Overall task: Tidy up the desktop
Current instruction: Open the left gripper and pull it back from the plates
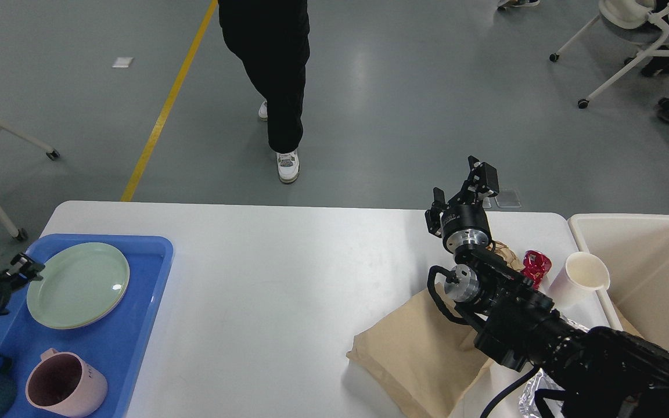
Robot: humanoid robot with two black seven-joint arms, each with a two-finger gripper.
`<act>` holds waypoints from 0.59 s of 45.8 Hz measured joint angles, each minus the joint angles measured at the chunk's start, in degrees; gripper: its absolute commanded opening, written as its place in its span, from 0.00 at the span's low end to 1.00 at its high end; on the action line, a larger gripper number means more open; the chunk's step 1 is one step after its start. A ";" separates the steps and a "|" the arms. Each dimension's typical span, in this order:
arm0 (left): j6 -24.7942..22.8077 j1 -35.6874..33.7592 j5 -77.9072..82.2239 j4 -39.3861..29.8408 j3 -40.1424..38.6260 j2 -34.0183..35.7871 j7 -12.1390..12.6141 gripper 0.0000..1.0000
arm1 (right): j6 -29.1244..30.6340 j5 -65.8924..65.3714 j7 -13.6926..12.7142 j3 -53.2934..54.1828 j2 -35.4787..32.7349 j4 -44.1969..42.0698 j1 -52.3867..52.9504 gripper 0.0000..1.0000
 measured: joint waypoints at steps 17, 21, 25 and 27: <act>-26.20 -5.61 0.58 -0.29 -14.21 11.55 -0.08 0.96 | 0.00 0.00 0.00 0.00 0.00 0.00 0.00 1.00; -26.47 -5.14 0.92 -0.36 -14.57 12.17 0.44 0.96 | 0.00 0.00 0.00 0.00 0.00 0.00 0.00 1.00; -27.00 -4.94 1.05 -0.38 -14.04 13.46 0.67 0.96 | 0.00 0.00 0.00 0.00 0.00 -0.01 0.00 1.00; -27.10 -4.94 1.12 -0.38 -13.65 14.20 0.67 0.96 | 0.00 0.00 0.00 0.00 -0.02 -0.06 0.00 1.00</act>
